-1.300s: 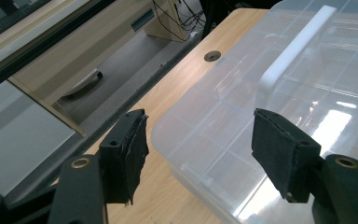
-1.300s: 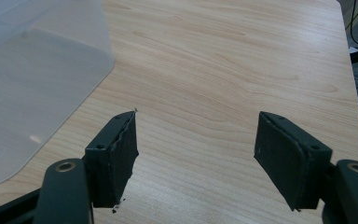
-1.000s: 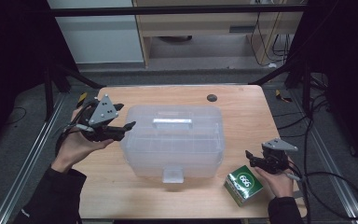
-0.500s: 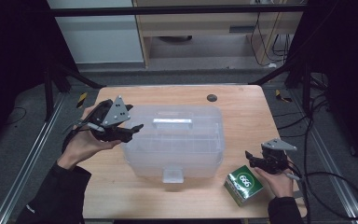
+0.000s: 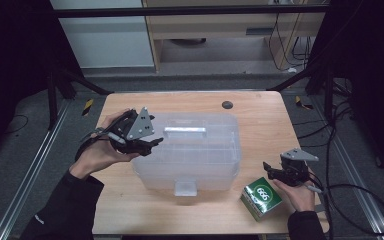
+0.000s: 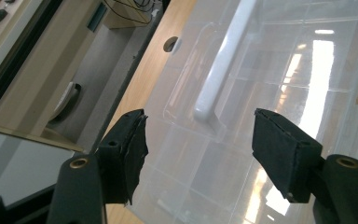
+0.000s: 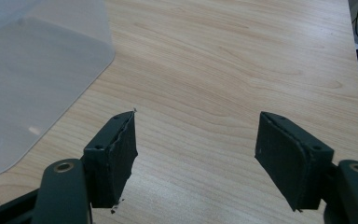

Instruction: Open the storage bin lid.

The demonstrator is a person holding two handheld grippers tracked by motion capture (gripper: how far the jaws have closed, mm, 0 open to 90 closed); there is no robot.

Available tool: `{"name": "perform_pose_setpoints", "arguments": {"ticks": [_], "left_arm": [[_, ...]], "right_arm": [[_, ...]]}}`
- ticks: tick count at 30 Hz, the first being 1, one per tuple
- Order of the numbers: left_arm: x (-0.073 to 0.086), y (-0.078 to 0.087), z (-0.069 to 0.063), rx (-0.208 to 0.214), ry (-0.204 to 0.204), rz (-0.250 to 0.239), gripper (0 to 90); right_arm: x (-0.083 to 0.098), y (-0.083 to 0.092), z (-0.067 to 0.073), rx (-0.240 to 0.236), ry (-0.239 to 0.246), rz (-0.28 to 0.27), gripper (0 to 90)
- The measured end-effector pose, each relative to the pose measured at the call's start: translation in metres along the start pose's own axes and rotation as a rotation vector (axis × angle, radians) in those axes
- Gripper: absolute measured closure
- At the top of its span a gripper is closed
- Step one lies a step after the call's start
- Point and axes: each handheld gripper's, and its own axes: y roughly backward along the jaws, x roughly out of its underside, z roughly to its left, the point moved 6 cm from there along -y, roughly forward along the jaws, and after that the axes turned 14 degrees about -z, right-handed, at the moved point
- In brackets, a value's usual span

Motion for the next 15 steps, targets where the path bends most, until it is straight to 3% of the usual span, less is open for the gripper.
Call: {"name": "perform_pose_setpoints", "arguments": {"ticks": [13, 15], "left_arm": [[-0.006, -0.014, -0.007, 0.023, -0.061, 0.042, 36.8], [-0.006, -0.017, -0.009, 0.044, -0.075, 0.054, 37.3]], "right_arm": [[0.001, 0.0, 0.0, -0.005, -0.003, 0.007, 29.4], [0.001, 0.0, 0.001, -0.006, -0.004, 0.008, 29.6]]}}
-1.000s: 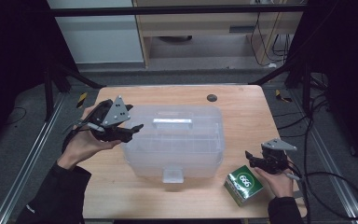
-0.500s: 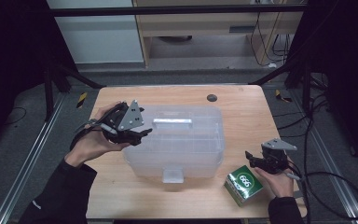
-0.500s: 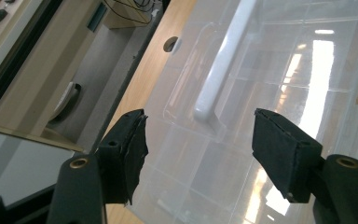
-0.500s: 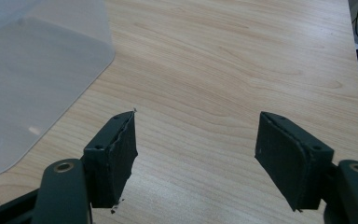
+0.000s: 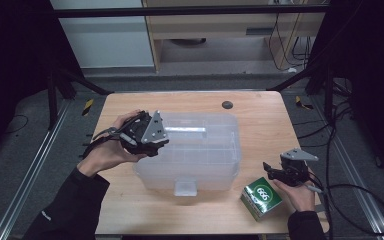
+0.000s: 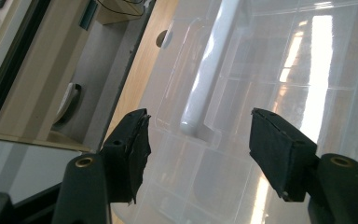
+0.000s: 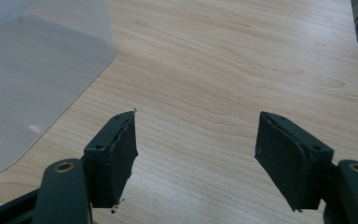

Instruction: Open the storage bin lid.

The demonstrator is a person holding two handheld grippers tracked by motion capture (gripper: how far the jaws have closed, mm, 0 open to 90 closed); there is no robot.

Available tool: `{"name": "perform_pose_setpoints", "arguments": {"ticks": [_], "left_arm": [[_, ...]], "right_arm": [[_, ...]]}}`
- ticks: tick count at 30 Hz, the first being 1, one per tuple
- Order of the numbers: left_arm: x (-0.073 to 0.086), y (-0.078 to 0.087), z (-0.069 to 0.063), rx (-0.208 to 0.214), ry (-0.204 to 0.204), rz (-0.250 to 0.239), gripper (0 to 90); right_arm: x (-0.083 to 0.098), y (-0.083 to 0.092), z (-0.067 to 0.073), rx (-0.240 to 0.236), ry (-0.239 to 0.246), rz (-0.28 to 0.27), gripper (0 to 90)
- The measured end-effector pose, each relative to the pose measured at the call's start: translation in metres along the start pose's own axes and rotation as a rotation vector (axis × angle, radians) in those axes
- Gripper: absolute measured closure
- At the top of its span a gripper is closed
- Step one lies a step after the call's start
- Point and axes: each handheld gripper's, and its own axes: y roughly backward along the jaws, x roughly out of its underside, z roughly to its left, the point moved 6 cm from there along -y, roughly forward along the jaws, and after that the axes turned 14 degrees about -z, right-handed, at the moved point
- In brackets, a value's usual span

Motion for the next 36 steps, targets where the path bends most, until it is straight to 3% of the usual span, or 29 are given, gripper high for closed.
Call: {"name": "perform_pose_setpoints", "arguments": {"ticks": [5, 21, 36], "left_arm": [[-0.003, -0.006, 0.001, -0.015, -0.049, 0.038, 38.5], [-0.006, -0.035, 0.001, -0.004, -0.119, 0.096, 47.1], [0.001, -0.05, 0.001, -0.004, -0.172, 0.17, 66.8]], "right_arm": [[0.0, -0.001, 0.0, -0.003, 0.007, 0.0, 30.2], [0.0, -0.001, 0.002, -0.02, 0.007, 0.006, 35.4], [-0.001, 0.0, 0.003, -0.041, 0.003, 0.01, 40.9]]}}
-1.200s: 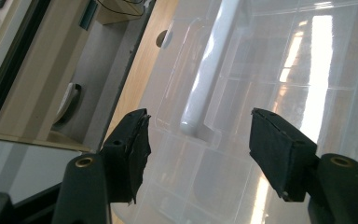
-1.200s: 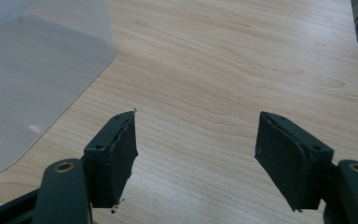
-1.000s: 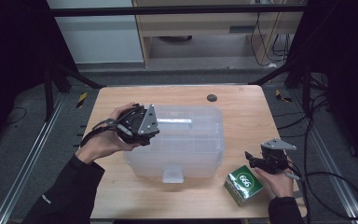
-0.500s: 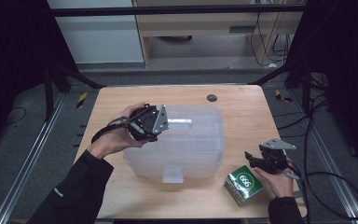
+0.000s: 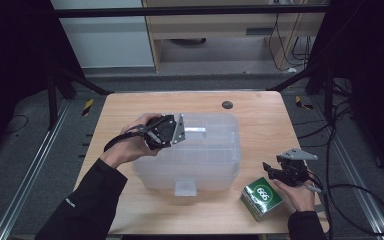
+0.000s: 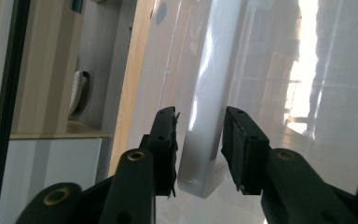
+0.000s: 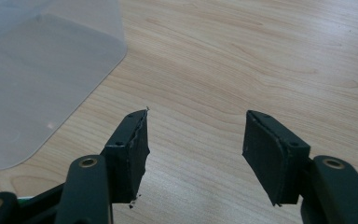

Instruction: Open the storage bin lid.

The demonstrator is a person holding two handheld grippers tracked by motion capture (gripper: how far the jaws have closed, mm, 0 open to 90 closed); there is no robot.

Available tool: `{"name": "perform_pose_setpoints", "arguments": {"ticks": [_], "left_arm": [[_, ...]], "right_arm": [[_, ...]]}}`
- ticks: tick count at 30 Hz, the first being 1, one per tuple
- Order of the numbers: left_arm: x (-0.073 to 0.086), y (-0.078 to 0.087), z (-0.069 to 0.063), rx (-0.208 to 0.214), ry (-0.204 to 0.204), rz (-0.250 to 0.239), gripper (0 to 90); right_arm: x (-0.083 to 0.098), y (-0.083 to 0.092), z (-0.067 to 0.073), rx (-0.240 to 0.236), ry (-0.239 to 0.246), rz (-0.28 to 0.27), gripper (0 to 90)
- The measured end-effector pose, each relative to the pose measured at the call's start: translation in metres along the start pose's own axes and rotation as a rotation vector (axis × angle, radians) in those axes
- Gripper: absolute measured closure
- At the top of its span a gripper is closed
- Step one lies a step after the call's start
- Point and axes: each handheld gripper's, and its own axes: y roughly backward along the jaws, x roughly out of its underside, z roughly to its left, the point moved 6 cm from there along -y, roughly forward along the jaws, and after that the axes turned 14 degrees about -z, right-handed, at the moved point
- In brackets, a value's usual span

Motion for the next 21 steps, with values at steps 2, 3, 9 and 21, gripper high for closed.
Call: {"name": "perform_pose_setpoints", "arguments": {"ticks": [2, 3, 9, 21], "left_arm": [[0.0, 0.0, 0.001, -0.005, -0.004, 0.004, 70.1], [0.0, 0.0, 0.001, -0.003, -0.002, 0.005, 70.7], [-0.001, 0.0, 0.001, -0.006, -0.027, 0.018, 72.3], [-0.004, 0.0, 0.0, -0.014, -0.073, 0.049, 73.2]], "right_arm": [[0.0, 0.0, 0.0, -0.001, -0.003, 0.001, 41.7], [0.0, 0.0, 0.0, -0.002, -0.004, 0.003, 42.1], [-0.001, 0.001, 0.001, -0.008, 0.0, 0.005, 44.5], [-0.021, 0.016, 0.008, -0.036, -0.012, -0.032, 59.4]]}}
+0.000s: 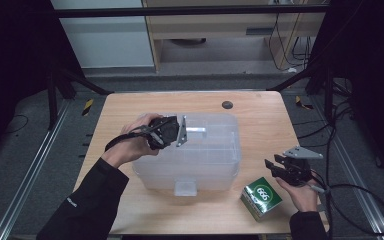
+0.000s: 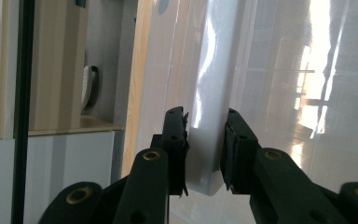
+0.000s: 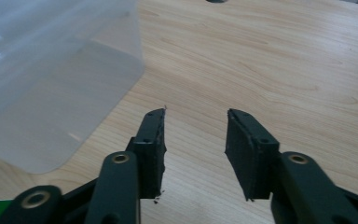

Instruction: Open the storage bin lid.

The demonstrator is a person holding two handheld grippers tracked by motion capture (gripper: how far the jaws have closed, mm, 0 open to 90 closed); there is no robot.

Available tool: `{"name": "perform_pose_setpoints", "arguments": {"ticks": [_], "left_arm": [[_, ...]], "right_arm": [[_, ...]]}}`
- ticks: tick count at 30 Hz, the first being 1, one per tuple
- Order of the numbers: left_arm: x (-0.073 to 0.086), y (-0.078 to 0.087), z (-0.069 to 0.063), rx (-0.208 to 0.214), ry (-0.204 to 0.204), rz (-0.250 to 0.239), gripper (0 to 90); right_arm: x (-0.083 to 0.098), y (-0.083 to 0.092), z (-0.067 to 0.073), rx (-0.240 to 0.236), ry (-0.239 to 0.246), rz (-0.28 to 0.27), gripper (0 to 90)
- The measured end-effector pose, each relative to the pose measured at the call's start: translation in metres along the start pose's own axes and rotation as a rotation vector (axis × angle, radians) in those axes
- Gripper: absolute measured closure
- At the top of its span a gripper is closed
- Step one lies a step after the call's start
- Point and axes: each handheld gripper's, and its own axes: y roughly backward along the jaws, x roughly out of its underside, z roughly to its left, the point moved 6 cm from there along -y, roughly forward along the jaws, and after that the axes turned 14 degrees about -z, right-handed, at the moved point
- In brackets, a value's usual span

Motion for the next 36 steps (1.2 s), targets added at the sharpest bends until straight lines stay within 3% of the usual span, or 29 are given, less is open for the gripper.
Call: {"name": "perform_pose_setpoints", "arguments": {"ticks": [2, 10, 15, 19, 30, 36], "left_arm": [[0.0, 0.001, 0.001, 0.004, -0.014, 0.02, 73.2], [-0.001, 0.001, 0.001, 0.002, -0.017, 0.024, 73.4], [-0.002, 0.001, 0.001, -0.002, -0.027, 0.019, 73.5], [-0.002, 0.001, 0.003, -0.002, -0.023, 0.03, 73.4], [-0.003, 0.001, 0.011, -0.033, -0.01, 0.028, 72.9], [-0.002, 0.0, 0.019, -0.055, 0.024, 0.004, 72.0]], "right_arm": [[-0.005, 0.003, 0.003, -0.009, -0.005, -0.008, 63.6], [-0.026, 0.017, 0.023, -0.072, -0.001, -0.078, 83.6], [-0.035, 0.02, 0.038, -0.116, 0.014, -0.09, 89.1], [-0.04, 0.021, 0.048, -0.145, 0.014, -0.097, 90.0], [-0.04, 0.019, 0.057, -0.181, -0.018, -0.081, 90.0], [-0.037, 0.015, 0.06, -0.201, -0.046, -0.08, 90.0]]}}
